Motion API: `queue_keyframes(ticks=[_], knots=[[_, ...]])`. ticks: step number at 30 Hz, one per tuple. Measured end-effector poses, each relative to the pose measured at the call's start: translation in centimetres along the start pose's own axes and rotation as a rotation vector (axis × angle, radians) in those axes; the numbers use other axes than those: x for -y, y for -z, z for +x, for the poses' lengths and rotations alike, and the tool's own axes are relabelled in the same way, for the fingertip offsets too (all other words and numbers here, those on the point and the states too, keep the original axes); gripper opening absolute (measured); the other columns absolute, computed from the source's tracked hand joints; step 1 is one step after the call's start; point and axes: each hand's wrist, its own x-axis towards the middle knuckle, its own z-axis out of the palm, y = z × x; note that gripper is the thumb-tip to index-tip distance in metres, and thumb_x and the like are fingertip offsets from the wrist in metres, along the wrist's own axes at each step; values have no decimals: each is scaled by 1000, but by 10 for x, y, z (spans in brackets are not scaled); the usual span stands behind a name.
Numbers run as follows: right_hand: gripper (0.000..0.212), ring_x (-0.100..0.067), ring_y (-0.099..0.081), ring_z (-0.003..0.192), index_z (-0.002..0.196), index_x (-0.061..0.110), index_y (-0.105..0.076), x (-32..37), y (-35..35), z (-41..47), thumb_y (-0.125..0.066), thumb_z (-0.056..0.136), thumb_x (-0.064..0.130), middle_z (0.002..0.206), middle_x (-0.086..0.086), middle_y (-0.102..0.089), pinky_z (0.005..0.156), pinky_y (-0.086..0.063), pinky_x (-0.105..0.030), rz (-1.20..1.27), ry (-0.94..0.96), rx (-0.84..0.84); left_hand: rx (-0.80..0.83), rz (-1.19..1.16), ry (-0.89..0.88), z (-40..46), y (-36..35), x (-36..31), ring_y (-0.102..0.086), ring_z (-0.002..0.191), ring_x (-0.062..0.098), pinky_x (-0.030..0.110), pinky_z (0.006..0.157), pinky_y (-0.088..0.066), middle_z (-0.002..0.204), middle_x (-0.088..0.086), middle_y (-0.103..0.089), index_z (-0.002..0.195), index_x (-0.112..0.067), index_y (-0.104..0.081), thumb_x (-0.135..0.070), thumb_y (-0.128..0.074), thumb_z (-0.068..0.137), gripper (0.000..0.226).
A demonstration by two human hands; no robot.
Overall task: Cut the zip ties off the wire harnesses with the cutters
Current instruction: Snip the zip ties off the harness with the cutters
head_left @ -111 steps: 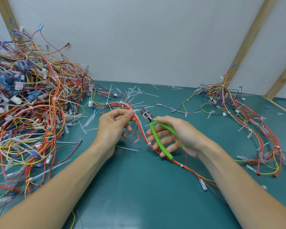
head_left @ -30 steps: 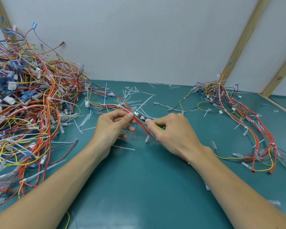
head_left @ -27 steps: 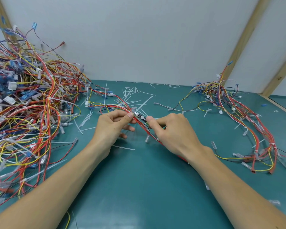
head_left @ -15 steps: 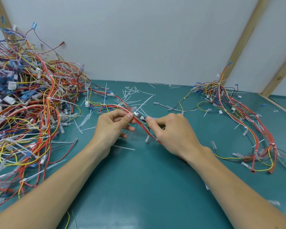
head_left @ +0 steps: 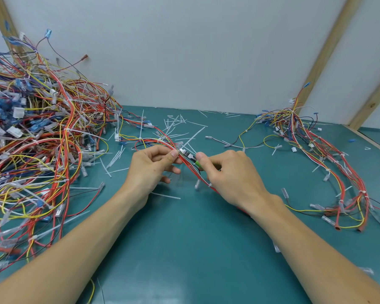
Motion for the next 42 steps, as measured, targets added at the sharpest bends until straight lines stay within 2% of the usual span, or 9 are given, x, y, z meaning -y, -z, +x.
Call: queue_keyframes(ticks=[4, 10, 11, 15, 21, 25, 28, 34, 42], knots=[[67, -25, -28, 51, 52, 14, -36, 1, 1, 0, -44, 104, 56, 47, -7, -28, 52, -32, -39, -9, 13, -9, 4, 1, 5, 0, 0, 0, -69, 61, 12, 22, 46, -50, 79, 0, -76, 94, -5, -68, -23, -69, 94, 17], [66, -25, -28, 52, 64, 6, -56, 0, 0, 0, -43, 104, 56, 47, -8, -29, 51, -32, -39, -7, 26, -14, 7, 3, 9, -1, -1, -1, -69, 61, 10, 21, 45, -49, 76, -2, -75, 94, -5, -68, -22, -67, 95, 17], [66, -25, -29, 52, 56, 12, -42, 0, 0, 0, -43, 104, 57, 48, -8, -30, 51, -33, -39, -7, 30, -16, 9, 5, 9, -1, -1, -1, -69, 62, 10, 21, 45, -49, 76, -3, -75, 94, -5, -68, -22, -67, 95, 17], [69, -23, -41, 53, 69, 12, -70, -2, -2, 1, -37, 100, 64, 49, -8, -46, 58, -47, -40, 4, -9, -27, 12, 7, 7, -2, -1, -2, -70, 62, 10, 21, 45, -49, 76, -3, -75, 93, -5, -68, -23, -67, 95, 18], [62, -20, -64, 64, 74, 17, -67, 0, -3, 4, -43, 98, 70, 67, 2, -69, 71, -52, -42, 227, -125, -113, 38, -6, 25, -3, -2, -5, -72, 67, 13, 22, 47, -51, 81, 0, -76, 94, -6, -67, -26, -68, 95, 20], [29, -12, -60, 69, 80, 27, -61, 6, -10, -1, -71, 88, 53, 70, 18, -65, 70, -50, -39, 265, -155, -86, 90, -6, 44, -6, -3, -6, -75, 75, 18, 24, 49, -52, 91, 6, -78, 97, -4, -67, -27, -68, 94, 24], [16, -13, -67, 77, 88, 29, -60, 10, -15, -2, -73, 88, 38, 80, 18, -71, 77, -55, -41, 259, -152, -59, 122, -8, 57, -7, -4, -6, -76, 77, 21, 24, 50, -52, 93, 8, -78, 98, -3, -68, -28, -69, 93, 26], [19, -9, -69, 80, 91, 31, -56, 7, -16, -1, -75, 88, 28, 84, 23, -73, 78, -56, -40, 243, -167, -87, 128, -5, 83, -7, -4, -5, -76, 77, 20, 24, 51, -52, 94, 5, -79, 96, -10, -75, -32, -70, 92, 23], [24, -14, -67, 85, 96, 31, -51, 7, -16, -3, -73, 89, 29, 86, 24, -72, 78, -53, -39, 122, -115, -68, -83, -132, 158, -3, 2, -9, -74, 71, 14, 21, 45, -50, 90, 0, -79, 95, -16, -74, -41, -67, 94, 26]])
